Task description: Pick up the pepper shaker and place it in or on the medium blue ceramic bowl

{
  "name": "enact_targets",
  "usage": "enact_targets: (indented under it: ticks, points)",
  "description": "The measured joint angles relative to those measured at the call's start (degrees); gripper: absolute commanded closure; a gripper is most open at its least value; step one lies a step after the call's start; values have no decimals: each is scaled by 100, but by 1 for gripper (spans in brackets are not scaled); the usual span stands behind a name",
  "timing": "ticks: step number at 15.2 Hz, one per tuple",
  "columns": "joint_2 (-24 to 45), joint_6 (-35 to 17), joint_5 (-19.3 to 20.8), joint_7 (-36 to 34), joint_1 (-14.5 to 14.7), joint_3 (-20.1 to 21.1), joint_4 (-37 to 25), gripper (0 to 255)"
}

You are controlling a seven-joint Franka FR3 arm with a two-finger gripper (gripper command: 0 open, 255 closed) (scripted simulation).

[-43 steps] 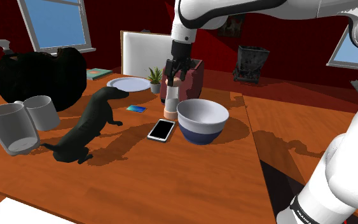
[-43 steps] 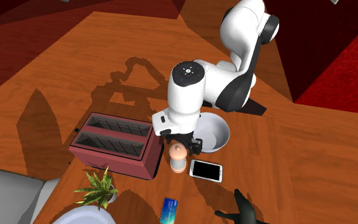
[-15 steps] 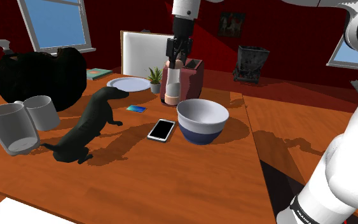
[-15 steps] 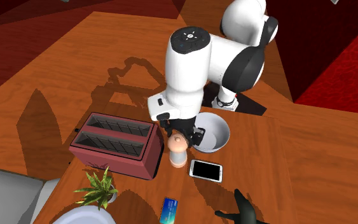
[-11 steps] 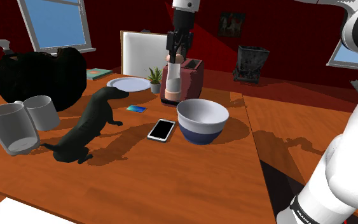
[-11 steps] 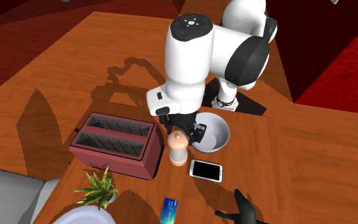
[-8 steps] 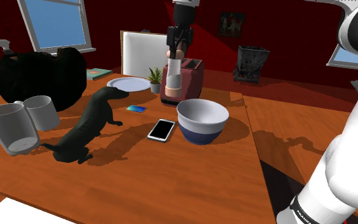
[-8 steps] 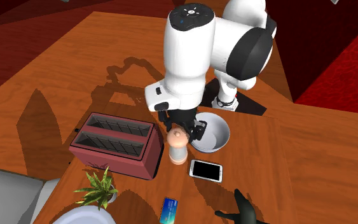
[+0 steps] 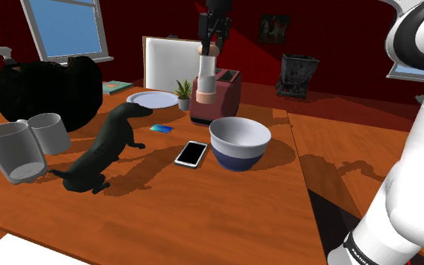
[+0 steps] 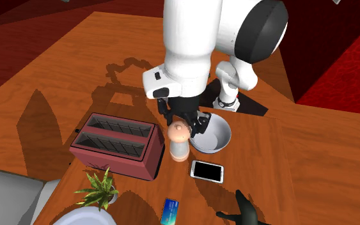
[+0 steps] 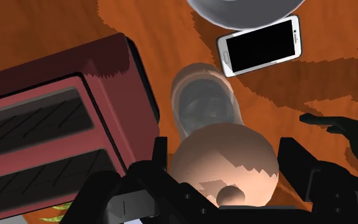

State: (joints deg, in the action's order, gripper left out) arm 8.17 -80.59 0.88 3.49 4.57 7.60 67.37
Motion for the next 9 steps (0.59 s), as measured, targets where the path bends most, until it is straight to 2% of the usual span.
enact_targets:
  ticks: [6, 8, 9]
  points:
    - [497, 726, 81, -31, 65, 20, -1219, 255]
    - [317, 820, 63, -68, 78, 34, -1129, 255]
    - [70, 782, 26, -77, 63, 36, -845, 255]
